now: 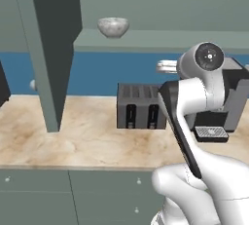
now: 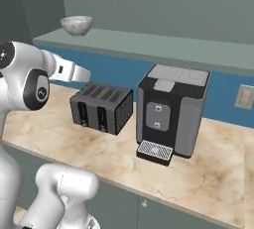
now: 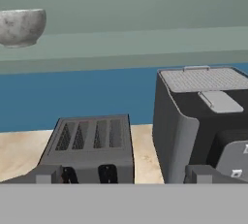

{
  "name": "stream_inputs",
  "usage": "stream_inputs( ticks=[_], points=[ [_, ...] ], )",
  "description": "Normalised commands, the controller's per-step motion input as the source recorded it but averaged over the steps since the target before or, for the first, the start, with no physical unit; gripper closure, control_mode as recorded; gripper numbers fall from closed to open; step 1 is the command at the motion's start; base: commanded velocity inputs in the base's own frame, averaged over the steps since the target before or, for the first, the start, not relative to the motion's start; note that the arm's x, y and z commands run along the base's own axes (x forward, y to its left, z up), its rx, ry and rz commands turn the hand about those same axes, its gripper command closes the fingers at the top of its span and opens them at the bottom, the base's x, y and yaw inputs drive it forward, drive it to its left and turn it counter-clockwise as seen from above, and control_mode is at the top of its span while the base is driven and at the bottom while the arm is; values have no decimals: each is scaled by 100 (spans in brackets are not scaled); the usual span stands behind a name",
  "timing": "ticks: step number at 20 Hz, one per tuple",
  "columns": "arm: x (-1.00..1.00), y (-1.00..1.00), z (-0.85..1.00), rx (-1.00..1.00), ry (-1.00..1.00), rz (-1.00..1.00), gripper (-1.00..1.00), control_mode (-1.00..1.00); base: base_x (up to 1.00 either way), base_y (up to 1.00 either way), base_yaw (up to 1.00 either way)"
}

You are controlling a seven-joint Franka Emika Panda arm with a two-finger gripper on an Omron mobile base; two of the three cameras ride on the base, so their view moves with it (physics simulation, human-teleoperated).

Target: Take the smaller bowl and place it next to the appetizer plate on the dining counter , and place the larger bowl next to the plate with cooked food.

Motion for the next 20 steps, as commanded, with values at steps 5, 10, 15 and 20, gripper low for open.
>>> stream_inputs(
  ticks=[5,10,15,20],
  points=[
    [0,0,0,0,0,0,-100,100,64,34,-13],
    [0,0,0,0,0,0,-100,100,49,16,-22],
    [0,0,0,0,0,0,-100,100,50,19,-24],
    [0,0,0,0,0,0,-100,100,54,20,-24]
  ],
)
